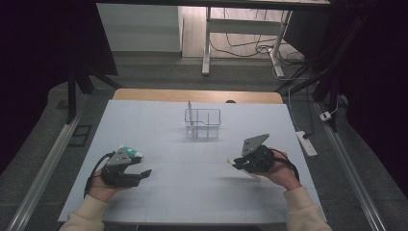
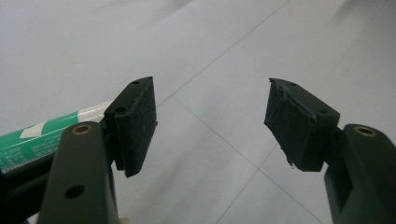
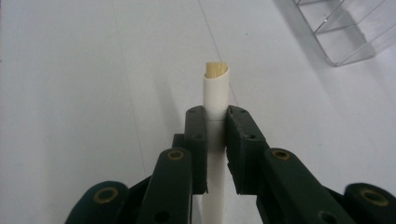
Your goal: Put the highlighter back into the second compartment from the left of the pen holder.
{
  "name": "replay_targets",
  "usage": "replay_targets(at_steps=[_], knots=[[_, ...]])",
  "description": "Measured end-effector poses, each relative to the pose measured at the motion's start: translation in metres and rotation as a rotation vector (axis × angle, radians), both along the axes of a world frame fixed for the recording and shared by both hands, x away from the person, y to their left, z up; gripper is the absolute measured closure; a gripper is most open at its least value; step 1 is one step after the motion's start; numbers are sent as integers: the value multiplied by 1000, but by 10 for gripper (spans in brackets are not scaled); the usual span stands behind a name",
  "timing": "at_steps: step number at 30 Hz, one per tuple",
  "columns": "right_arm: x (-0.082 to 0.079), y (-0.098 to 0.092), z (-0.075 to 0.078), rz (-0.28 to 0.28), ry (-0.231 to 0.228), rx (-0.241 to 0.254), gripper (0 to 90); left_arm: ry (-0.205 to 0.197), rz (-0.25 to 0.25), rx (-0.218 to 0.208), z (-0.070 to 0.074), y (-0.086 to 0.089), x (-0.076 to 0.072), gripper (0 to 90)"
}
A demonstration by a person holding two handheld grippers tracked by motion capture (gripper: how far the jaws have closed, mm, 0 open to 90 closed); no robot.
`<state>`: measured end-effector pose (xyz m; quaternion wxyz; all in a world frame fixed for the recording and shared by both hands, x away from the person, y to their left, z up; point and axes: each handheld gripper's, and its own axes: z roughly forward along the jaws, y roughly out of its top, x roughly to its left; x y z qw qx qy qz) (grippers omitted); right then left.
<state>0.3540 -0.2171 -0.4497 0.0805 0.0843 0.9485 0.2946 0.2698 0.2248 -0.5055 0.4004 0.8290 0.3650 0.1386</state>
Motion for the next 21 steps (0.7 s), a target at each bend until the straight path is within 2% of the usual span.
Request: replay_targets(at_steps=[21], knots=[[2, -10, 12, -89, -83, 131, 780, 1, -2, -1, 0, 0, 0, 340]])
